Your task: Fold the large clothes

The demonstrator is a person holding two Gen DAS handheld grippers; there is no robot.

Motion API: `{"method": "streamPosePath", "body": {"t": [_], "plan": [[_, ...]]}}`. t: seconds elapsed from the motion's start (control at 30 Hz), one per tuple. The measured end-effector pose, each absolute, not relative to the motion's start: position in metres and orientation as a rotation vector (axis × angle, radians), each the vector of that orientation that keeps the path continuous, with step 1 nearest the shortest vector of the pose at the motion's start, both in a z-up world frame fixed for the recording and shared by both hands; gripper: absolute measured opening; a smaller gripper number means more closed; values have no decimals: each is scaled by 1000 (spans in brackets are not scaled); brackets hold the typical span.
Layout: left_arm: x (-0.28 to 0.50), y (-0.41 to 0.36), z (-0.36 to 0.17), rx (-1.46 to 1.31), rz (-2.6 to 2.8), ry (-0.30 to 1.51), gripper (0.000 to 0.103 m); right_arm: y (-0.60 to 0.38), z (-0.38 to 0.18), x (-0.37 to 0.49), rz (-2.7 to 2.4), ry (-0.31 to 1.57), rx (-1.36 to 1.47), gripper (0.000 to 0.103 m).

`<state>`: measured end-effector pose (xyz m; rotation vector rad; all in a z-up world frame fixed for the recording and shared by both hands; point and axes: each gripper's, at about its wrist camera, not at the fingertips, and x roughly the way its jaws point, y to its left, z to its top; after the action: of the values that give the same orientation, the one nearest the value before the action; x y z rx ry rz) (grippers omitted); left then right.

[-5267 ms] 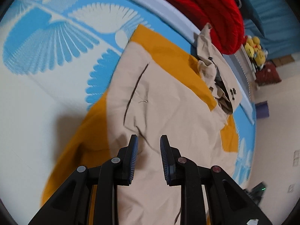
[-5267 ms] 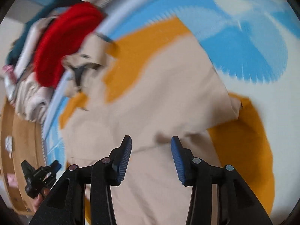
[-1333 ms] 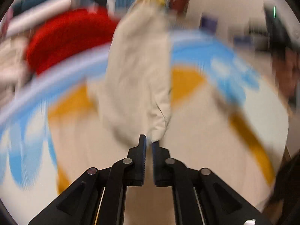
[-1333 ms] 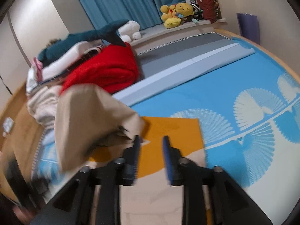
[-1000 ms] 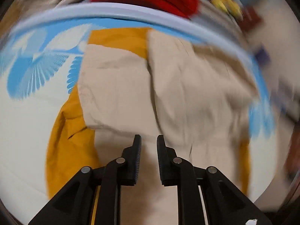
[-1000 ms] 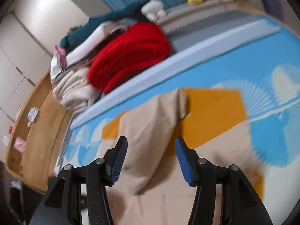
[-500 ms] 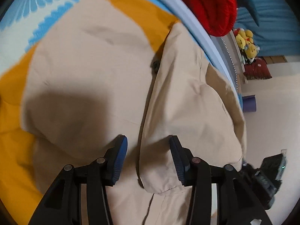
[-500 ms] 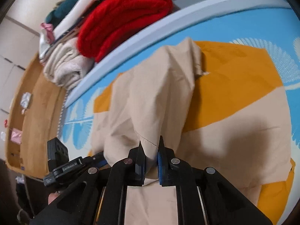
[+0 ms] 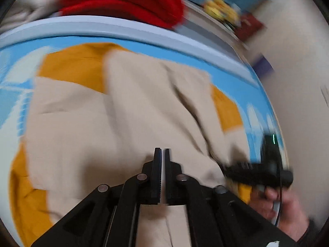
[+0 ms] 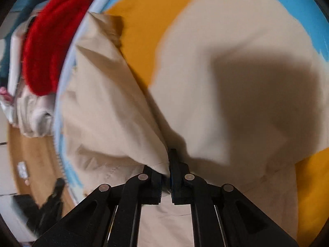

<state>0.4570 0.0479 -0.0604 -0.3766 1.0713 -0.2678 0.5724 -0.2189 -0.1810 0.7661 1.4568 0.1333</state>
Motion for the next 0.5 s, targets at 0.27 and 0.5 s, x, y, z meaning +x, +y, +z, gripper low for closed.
{"method": "streamPosePath", "body": {"t": [0.27,0.5], "plan": [[460,56,-124,-170,7,1387,5,-192,-133,583,128,1380,465,28],[462,33,-54,-242,-155,1098,13,-178,-63,578,159,1076,331,36]]}}
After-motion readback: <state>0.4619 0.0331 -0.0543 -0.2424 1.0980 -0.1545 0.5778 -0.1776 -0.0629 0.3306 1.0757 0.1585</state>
